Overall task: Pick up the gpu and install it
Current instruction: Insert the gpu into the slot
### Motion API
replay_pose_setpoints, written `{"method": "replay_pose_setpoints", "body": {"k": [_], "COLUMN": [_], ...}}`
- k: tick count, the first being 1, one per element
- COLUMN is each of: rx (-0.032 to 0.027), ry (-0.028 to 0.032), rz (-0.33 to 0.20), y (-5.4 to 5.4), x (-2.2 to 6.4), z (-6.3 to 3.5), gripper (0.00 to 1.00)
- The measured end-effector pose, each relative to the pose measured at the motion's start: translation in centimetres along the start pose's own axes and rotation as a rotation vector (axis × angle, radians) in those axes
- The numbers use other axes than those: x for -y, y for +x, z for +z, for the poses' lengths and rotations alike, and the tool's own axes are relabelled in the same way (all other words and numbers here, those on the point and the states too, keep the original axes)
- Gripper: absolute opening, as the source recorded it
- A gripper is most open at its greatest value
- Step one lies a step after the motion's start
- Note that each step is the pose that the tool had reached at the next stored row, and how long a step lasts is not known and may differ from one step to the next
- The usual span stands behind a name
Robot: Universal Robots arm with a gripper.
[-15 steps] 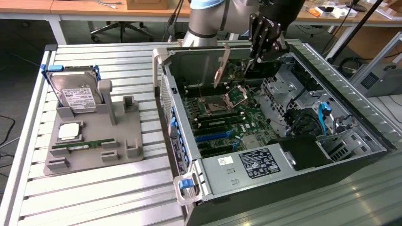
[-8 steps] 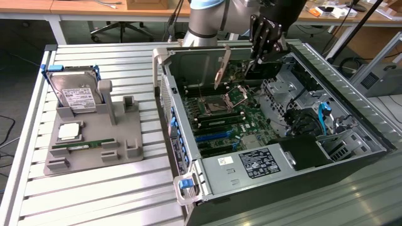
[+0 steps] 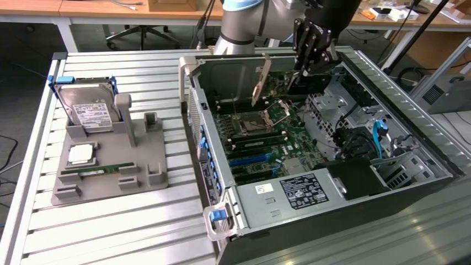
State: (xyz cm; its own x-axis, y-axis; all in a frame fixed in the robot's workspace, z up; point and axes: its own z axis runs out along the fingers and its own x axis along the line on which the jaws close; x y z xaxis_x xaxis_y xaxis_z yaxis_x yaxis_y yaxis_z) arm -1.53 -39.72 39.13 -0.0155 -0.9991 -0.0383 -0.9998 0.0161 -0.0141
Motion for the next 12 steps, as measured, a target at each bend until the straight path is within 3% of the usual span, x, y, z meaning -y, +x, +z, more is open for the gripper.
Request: {"method": "replay_pose_setpoints", "body": {"k": [8,12], "rx": [-0.0051,-0.0109], "ry": [0.0001,0.0002], "rz": [0.0,0.0], "y": [0.28,0.51], "x": [0.0,0.01], "z": [0.01,0.02], "gripper": [0.27,0.27]}}
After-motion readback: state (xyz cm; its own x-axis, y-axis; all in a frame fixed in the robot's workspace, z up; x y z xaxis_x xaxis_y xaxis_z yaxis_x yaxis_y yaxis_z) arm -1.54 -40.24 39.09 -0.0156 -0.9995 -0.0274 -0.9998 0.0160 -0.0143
